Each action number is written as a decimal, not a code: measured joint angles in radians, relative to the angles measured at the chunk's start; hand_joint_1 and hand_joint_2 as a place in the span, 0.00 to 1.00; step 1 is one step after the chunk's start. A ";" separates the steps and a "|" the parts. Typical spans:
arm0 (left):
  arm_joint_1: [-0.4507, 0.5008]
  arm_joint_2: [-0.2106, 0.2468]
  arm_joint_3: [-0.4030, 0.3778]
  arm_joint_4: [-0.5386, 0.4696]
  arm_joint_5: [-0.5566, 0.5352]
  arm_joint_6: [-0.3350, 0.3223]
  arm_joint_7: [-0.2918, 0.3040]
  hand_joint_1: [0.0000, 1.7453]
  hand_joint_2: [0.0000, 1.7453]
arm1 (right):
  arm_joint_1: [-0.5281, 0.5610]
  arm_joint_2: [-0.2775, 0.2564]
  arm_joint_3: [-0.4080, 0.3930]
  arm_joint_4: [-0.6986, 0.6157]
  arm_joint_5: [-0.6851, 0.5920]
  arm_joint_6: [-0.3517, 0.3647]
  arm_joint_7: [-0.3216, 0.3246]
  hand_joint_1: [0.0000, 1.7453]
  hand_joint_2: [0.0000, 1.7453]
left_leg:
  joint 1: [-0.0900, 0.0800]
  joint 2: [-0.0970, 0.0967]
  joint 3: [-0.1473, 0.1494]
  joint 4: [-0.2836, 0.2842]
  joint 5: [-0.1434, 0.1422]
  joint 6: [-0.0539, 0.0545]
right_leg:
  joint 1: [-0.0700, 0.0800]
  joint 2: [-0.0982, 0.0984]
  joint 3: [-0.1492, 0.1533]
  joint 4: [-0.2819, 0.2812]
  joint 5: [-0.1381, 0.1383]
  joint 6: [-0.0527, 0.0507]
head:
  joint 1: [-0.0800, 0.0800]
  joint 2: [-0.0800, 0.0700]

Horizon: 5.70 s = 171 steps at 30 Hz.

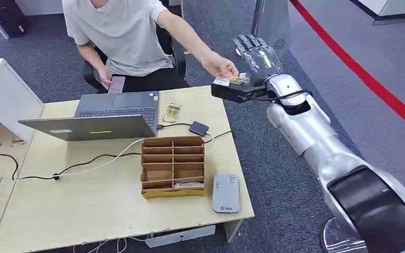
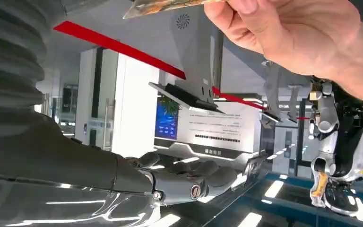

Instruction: Pass the card to the sensor for recognition and then transmit it.

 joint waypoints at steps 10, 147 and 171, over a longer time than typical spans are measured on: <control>0.000 0.000 0.001 0.000 -0.008 -0.002 0.002 0.00 1.00 | 0.021 -0.012 0.004 0.000 -0.032 -0.004 -0.015 1.00 1.00 | 0.000 0.000 0.000 0.000 0.000 0.000 | 0.000 0.000 0.000 0.000 0.000 0.000 | 0.000 0.000; -0.014 -0.019 0.179 0.000 -0.229 -0.035 0.033 0.00 1.00 | 0.014 0.106 0.087 0.079 -0.090 0.188 -0.009 0.00 1.00 | 0.001 0.000 -0.009 0.000 0.014 -0.005 | 0.000 -0.001 -0.018 0.003 0.013 -0.005 | 0.000 0.000; 0.005 -0.055 0.297 0.000 -0.176 0.010 0.034 0.00 1.00 | 0.412 -0.326 0.084 -0.706 -0.119 0.055 -0.062 0.00 1.00 | 0.001 -0.005 -0.012 0.001 0.013 -0.004 | 0.000 -0.005 -0.020 0.001 0.012 -0.003 | 0.000 0.000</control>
